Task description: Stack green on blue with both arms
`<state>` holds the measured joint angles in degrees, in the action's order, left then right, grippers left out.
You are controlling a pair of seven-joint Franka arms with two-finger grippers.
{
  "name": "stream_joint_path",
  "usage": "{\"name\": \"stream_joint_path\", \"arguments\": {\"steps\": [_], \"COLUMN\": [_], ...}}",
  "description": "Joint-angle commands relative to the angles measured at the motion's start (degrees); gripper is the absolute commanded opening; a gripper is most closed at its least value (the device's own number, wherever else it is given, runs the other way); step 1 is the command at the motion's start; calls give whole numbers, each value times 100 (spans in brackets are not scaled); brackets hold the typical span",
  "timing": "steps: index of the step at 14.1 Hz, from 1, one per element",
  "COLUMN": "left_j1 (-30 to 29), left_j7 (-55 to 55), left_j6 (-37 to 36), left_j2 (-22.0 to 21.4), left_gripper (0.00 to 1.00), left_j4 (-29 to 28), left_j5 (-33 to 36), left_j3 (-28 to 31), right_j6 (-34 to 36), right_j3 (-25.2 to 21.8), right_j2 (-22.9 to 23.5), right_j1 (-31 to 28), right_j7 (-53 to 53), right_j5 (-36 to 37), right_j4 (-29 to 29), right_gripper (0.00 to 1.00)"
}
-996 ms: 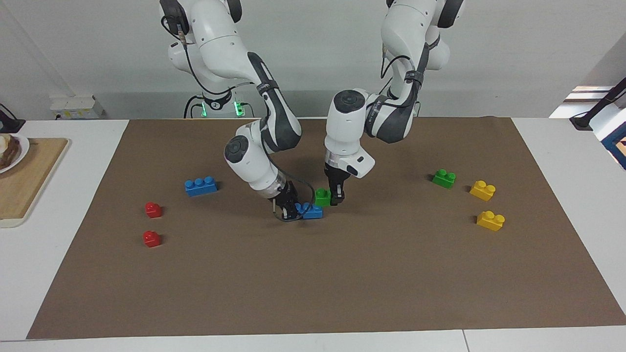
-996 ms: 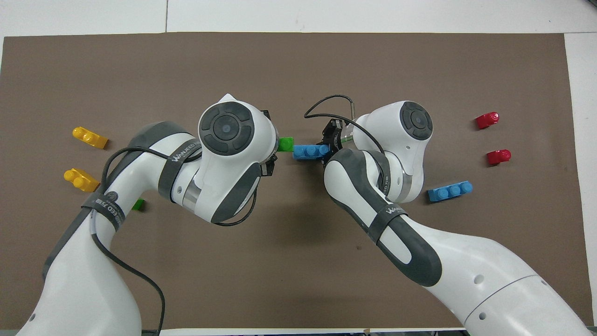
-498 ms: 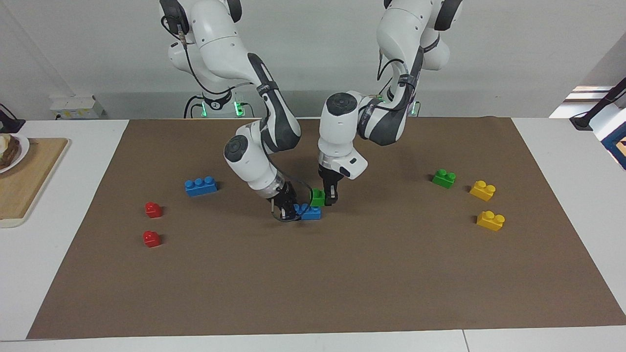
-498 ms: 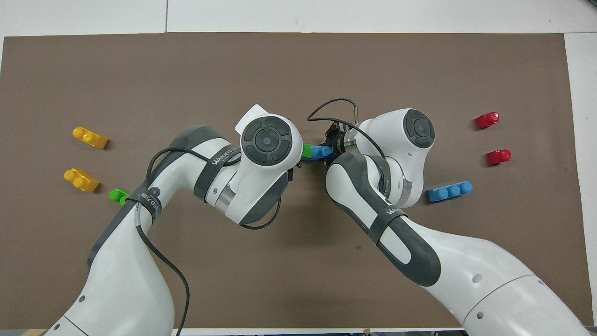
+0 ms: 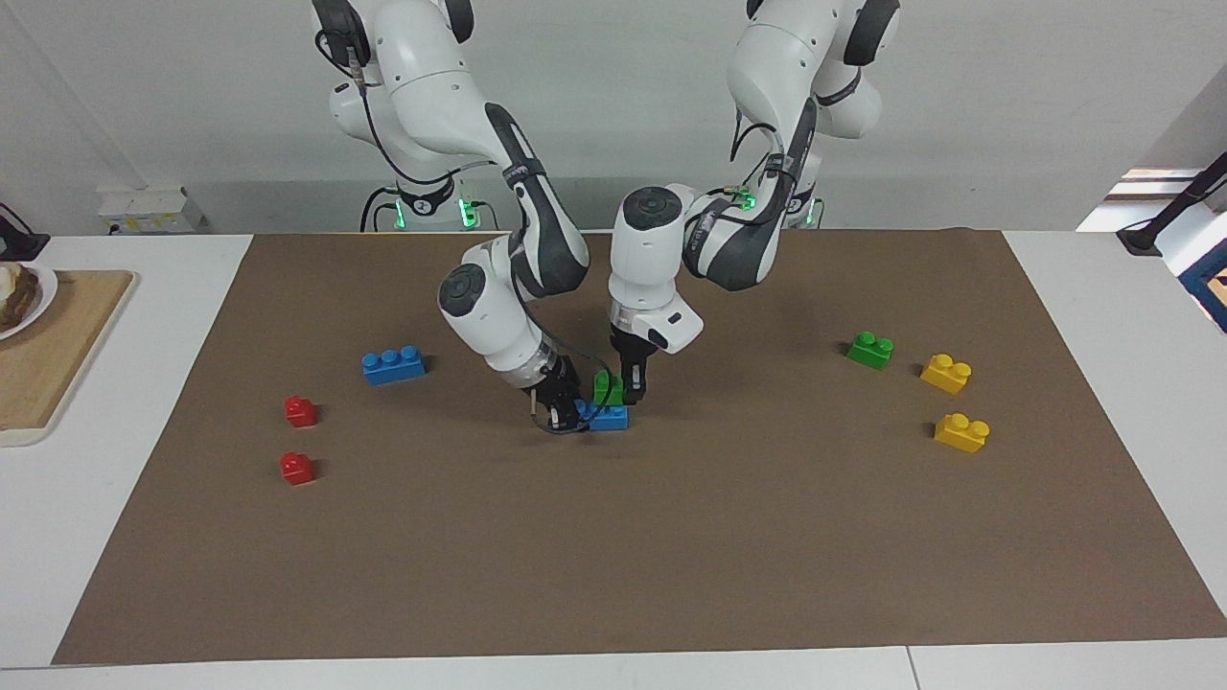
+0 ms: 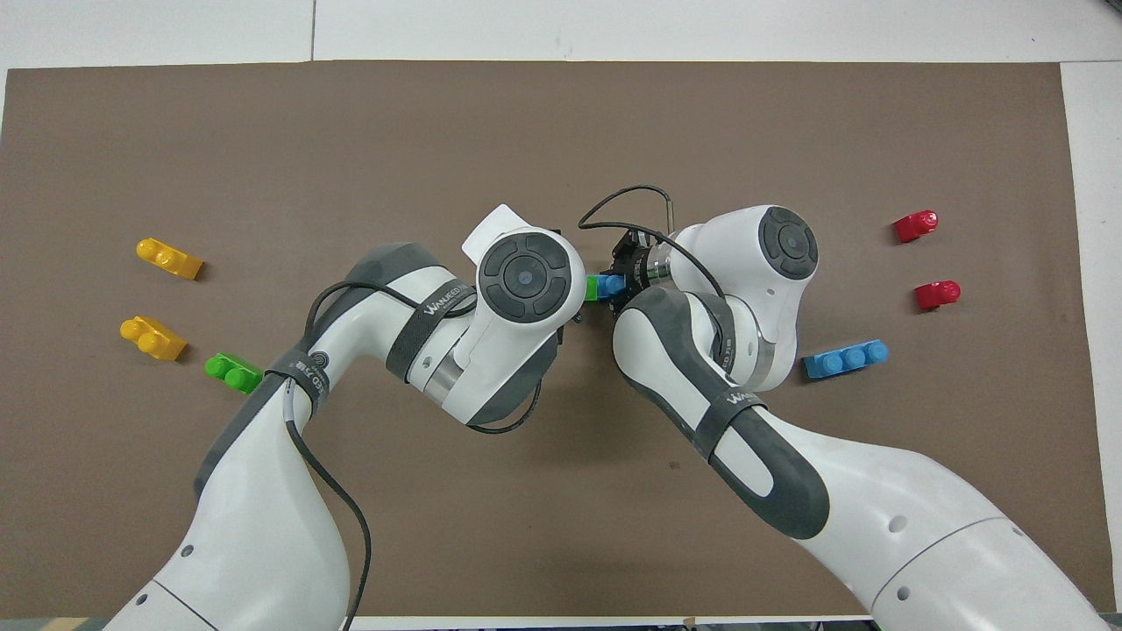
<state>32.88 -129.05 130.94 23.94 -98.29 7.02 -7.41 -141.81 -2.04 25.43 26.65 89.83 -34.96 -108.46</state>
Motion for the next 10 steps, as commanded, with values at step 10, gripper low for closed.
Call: {"name": "stream_joint_path", "arguments": {"steps": [10], "left_j1": [288], "left_j7": [-120], "left_j6": [63], "left_j2": [278], "left_gripper": [0], "left_j4": [30], "left_j5": [450], "left_j3": [99], "right_j6": [-251], "right_j3": [11], "right_j2": [-118], "right_j1": [94], "right_j7": [-194], "right_j5": [-169], "right_j4": [-228], "right_gripper": [0]}}
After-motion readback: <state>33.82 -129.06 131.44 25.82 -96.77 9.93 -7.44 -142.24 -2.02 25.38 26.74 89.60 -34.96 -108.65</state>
